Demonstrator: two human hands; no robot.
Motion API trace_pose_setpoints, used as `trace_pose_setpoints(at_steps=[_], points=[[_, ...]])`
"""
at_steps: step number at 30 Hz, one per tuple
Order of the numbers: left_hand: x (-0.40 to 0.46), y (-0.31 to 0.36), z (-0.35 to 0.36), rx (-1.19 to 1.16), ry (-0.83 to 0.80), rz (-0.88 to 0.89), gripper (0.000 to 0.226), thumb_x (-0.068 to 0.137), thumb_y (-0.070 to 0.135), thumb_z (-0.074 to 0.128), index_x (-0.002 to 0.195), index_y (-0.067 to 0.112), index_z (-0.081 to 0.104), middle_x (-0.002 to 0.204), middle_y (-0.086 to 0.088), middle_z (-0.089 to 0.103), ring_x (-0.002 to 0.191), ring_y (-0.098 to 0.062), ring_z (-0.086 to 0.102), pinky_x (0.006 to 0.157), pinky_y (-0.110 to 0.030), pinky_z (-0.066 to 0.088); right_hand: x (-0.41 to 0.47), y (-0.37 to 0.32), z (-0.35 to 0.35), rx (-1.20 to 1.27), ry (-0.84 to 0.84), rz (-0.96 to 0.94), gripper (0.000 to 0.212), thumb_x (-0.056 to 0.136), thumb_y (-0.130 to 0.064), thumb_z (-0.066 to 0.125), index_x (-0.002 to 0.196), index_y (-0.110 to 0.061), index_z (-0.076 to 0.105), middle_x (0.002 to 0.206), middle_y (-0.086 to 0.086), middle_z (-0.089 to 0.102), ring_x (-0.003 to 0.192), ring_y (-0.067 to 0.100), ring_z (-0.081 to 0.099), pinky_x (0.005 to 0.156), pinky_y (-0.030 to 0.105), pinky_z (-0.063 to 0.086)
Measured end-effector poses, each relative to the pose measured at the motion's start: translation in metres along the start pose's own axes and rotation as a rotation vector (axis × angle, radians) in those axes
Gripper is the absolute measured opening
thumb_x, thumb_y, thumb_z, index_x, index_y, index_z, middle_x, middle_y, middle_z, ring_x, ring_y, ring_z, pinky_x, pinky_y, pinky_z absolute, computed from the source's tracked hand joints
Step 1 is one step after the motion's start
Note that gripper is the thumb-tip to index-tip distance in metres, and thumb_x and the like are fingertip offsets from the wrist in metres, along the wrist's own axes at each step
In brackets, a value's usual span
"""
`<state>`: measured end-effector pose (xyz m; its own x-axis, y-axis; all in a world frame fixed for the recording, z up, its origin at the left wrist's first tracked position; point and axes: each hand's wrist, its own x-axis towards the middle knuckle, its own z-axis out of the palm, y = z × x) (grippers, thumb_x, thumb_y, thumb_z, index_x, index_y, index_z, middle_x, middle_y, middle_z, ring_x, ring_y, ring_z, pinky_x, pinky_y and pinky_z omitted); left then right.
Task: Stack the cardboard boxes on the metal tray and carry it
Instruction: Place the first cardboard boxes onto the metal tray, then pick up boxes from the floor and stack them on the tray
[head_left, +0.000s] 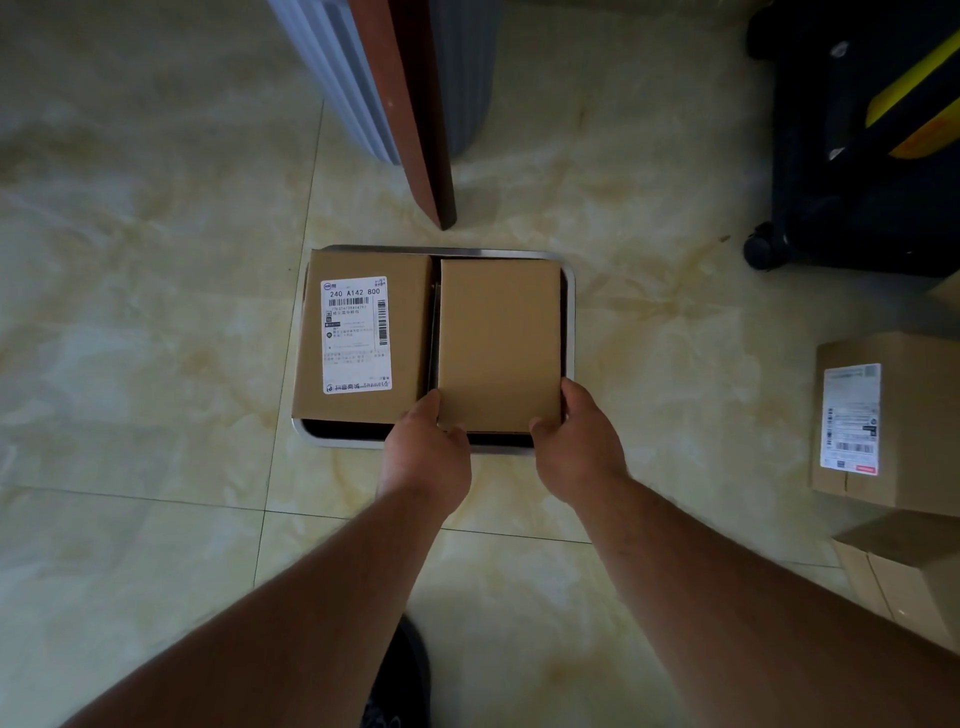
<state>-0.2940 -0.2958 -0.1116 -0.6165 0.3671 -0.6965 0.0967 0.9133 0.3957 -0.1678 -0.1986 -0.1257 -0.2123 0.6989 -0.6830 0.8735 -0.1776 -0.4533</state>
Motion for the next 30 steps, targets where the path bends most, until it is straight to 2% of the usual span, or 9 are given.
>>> trace_pose_setpoints(at_steps=[3,7,9,11,13,15,20,26,30], points=[[-0.002,0.002,0.000,0.008,-0.011,-0.007,0.058,0.104,0.021,0.047,0.161,0.023,0.037,0.148,-0.004,0.059,0.130,-0.027,0.058,0.107,-0.036,0.050,0.001,0.001,0.001,0.010,-0.010,0.001,0.060,0.102,-0.026,0.057,0.158,-0.026,0.036,0.143,-0.003,0.062,0.123,0.023,0.062,0.096,0.032,0.052],[-0.006,0.005,-0.002,-0.012,-0.018,-0.012,0.061,0.102,0.019,0.047,0.162,0.025,0.035,0.147,-0.005,0.059,0.128,-0.030,0.059,0.107,-0.042,0.051,0.001,0.000,-0.001,0.014,-0.033,0.007,0.055,0.101,-0.026,0.058,0.154,-0.024,0.042,0.139,-0.003,0.064,0.120,0.023,0.064,0.097,0.034,0.053],[-0.009,0.005,-0.002,-0.026,-0.017,0.010,0.060,0.099,0.021,0.050,0.157,0.029,0.040,0.138,-0.008,0.065,0.121,-0.034,0.064,0.100,-0.047,0.056,0.000,0.000,-0.003,0.020,-0.037,0.014,0.053,0.100,-0.027,0.058,0.151,-0.022,0.045,0.137,-0.002,0.066,0.119,0.024,0.065,0.098,0.037,0.055],[-0.018,0.005,-0.003,-0.040,-0.014,0.030,0.059,0.097,0.026,0.054,0.154,0.030,0.042,0.133,-0.009,0.066,0.116,-0.034,0.066,0.095,-0.050,0.059,-0.005,0.000,-0.008,0.039,-0.039,0.025,0.050,0.100,-0.028,0.059,0.147,-0.019,0.047,0.135,0.000,0.066,0.118,0.026,0.065,0.095,0.035,0.053],[-0.033,0.003,-0.001,-0.047,0.000,0.041,0.061,0.098,0.031,0.058,0.156,0.029,0.040,0.147,-0.005,0.058,0.127,-0.027,0.062,0.101,-0.049,0.056,-0.015,0.004,-0.016,0.055,-0.055,0.030,0.050,0.101,-0.029,0.059,0.148,-0.018,0.046,0.140,0.001,0.063,0.125,0.027,0.062,0.094,0.030,0.048],[-0.052,0.003,0.002,-0.030,0.010,0.044,0.061,0.099,0.031,0.060,0.156,0.027,0.039,0.155,-0.002,0.052,0.133,-0.023,0.059,0.106,-0.047,0.052,-0.026,0.011,-0.028,0.048,-0.081,0.047,0.056,0.103,-0.029,0.057,0.155,-0.018,0.037,0.149,0.003,0.055,0.135,0.027,0.055,0.101,0.030,0.043],[-0.090,0.016,0.020,-0.027,-0.029,0.025,0.059,0.099,0.028,0.061,0.155,0.024,0.043,0.155,-0.002,0.052,0.132,-0.023,0.059,0.107,-0.044,0.049,-0.046,0.048,-0.062,0.055,-0.109,0.109,0.067,0.103,-0.035,0.055,0.162,-0.021,0.025,0.161,0.004,0.044,0.144,0.023,0.047,0.115,0.034,0.040],[-0.128,0.066,0.065,0.019,-0.109,0.048,0.057,0.100,0.033,0.059,0.155,0.025,0.044,0.154,0.000,0.053,0.134,-0.019,0.057,0.105,-0.039,0.048,-0.060,0.114,-0.130,0.063,-0.052,0.177,0.068,0.102,-0.036,0.055,0.162,-0.019,0.026,0.162,0.005,0.044,0.146,0.021,0.046,0.117,0.034,0.038],[-0.146,0.104,0.100,0.006,-0.143,0.093,0.056,0.100,0.033,0.059,0.154,0.027,0.044,0.155,0.003,0.051,0.135,-0.017,0.056,0.107,-0.036,0.046,-0.058,0.156,-0.182,0.086,0.016,0.222,0.068,0.101,-0.037,0.056,0.161,-0.018,0.029,0.160,0.005,0.046,0.143,0.021,0.049,0.112,0.031,0.040]])
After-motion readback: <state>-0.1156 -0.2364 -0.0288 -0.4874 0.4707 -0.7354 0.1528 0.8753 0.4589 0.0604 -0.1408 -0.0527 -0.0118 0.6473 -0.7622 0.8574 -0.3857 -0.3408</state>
